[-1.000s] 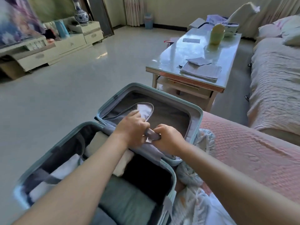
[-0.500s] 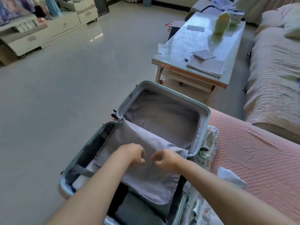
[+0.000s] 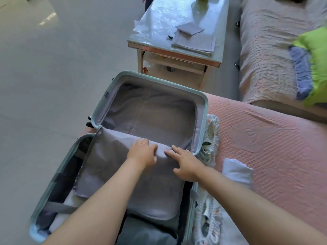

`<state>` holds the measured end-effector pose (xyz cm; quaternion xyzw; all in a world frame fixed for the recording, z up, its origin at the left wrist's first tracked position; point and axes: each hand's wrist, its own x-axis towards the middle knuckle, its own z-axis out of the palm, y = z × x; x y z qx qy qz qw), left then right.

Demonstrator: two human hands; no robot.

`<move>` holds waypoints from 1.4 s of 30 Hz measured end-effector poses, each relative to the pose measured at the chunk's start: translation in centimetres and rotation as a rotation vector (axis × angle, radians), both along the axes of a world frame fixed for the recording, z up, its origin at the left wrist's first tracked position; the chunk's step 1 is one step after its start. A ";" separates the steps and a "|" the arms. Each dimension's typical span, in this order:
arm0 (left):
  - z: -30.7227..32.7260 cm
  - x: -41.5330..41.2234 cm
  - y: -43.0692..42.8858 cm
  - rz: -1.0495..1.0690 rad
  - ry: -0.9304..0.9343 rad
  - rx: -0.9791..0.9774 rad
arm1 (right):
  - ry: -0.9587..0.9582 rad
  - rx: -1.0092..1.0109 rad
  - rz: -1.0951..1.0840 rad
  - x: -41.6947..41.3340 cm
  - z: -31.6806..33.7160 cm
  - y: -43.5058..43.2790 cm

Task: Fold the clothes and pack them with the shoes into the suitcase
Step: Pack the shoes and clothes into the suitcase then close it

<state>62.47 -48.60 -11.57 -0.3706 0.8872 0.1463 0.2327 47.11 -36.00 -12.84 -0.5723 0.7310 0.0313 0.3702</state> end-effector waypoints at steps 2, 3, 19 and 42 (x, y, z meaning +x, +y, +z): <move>0.3 -1.2 0.7 0.047 0.093 -0.071 | -0.053 -0.147 -0.123 -1.0 0.4 1.1; 0.5 -2.5 1.6 0.036 0.143 -0.078 | -0.059 -0.213 -0.194 -2.0 0.6 2.2; -4.8 -15.0 24.8 -0.360 0.159 0.289 | -0.095 0.165 -0.665 -11.7 -5.0 28.9; -0.7 -17.0 28.1 0.339 0.402 0.859 | -0.803 -0.154 -1.012 -15.2 1.7 32.2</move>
